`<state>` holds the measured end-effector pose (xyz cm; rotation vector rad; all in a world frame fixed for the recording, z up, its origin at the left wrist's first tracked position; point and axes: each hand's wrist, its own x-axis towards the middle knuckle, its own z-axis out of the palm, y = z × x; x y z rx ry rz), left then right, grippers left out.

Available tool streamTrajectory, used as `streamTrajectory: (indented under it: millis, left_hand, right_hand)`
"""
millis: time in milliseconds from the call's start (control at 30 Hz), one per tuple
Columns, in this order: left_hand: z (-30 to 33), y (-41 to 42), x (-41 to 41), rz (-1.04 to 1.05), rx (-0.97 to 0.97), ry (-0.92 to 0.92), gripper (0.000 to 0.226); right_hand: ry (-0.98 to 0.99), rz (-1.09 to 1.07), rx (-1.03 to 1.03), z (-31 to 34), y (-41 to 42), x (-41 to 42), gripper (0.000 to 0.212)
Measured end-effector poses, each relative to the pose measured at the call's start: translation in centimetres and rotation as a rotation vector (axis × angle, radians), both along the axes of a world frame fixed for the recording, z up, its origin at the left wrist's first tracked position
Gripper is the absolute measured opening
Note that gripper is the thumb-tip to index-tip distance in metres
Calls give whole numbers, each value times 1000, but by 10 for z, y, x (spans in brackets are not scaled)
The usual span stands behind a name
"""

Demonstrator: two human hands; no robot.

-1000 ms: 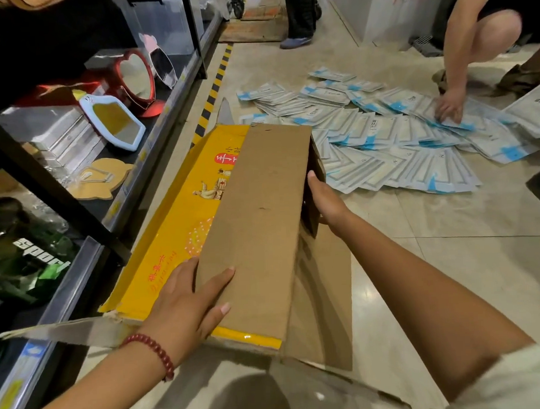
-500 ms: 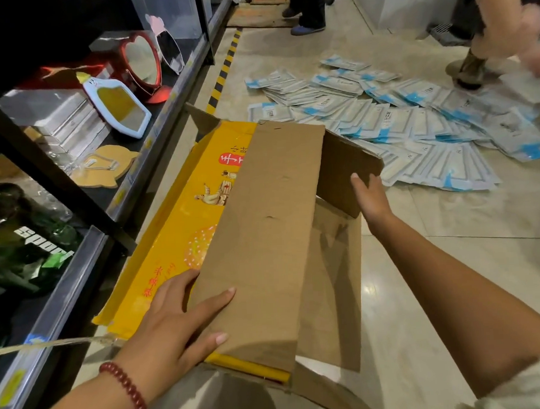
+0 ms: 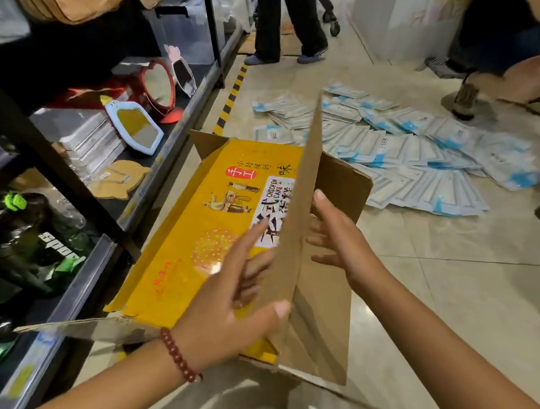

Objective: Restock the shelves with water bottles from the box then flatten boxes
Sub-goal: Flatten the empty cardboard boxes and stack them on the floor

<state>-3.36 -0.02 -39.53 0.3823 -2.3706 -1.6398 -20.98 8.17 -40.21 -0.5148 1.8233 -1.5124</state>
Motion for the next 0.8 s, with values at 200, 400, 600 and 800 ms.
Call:
streamTrajectory:
  millis: [200, 400, 600, 800]
  left_hand:
    - [-11, -9, -19, -512, -502, -424, 107]
    - [-41, -81, 11, -521, -1022, -878, 125]
    - [-59, -71, 38, -583, -1042, -915, 134]
    - [-67, -44, 67, -648, -1076, -1019, 137]
  right_hand:
    - [-67, -138, 58, 7, 32, -16, 36]
    - [-86, -294, 190, -41, 81, -26, 31]
    - [-124, -305, 285, -81, 94, -2, 19]
    - [-138, -353, 347, -97, 103, 22, 7]
